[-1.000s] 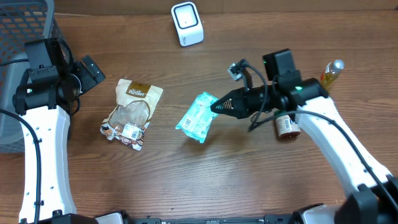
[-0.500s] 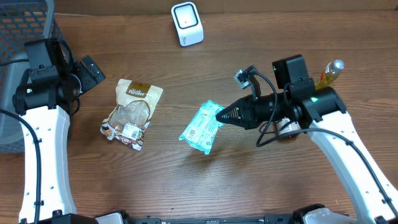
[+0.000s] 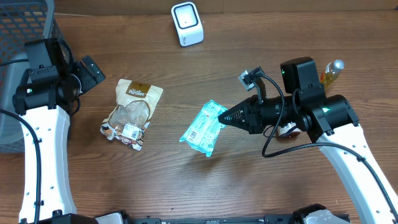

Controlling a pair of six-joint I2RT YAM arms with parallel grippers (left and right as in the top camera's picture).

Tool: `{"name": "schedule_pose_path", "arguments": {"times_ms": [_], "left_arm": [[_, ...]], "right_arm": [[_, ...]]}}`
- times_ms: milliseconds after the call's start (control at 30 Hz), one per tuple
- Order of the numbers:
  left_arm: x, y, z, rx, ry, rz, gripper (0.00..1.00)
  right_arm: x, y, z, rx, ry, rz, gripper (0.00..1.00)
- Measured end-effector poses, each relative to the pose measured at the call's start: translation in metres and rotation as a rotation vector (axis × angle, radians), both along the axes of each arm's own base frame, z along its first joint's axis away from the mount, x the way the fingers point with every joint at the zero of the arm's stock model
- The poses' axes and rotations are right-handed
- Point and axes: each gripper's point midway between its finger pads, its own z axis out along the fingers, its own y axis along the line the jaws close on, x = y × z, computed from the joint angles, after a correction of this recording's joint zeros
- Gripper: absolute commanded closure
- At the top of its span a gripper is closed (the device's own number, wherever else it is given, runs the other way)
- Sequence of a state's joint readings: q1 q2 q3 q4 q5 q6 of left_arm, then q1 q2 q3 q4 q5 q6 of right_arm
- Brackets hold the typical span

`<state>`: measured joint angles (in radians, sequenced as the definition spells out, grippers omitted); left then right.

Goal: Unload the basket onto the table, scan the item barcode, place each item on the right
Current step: 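Lift the pouch with the right gripper and carry it toward the white scanner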

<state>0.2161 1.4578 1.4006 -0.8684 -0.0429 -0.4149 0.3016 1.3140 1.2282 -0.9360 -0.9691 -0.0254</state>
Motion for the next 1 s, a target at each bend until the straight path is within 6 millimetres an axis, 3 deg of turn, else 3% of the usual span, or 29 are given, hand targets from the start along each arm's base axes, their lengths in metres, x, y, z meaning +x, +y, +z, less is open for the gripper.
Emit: {"name": "schedule_pose_path", "arguments": {"times_ms": [233,567,833,1000], "left_arm": [[0.0,0.0,0.0,0.0,0.0,0.0,0.0],[0.0,0.0,0.0,0.0,0.0,0.0,0.0],[0.0,0.0,0.0,0.0,0.0,0.0,0.0],[0.0,0.0,0.0,0.0,0.0,0.0,0.0]], "right_arm": [[0.0,-0.001,-0.002,-0.012,0.006,-0.006,0.96],[0.016,-0.023,-0.052,-0.258,-0.005,-0.136,0.96],[0.036,-0.005,-0.085,-0.288,-0.054,-0.115,0.96],[0.06,0.006,-0.1,-0.274,-0.081,-0.122,0.97]]}}
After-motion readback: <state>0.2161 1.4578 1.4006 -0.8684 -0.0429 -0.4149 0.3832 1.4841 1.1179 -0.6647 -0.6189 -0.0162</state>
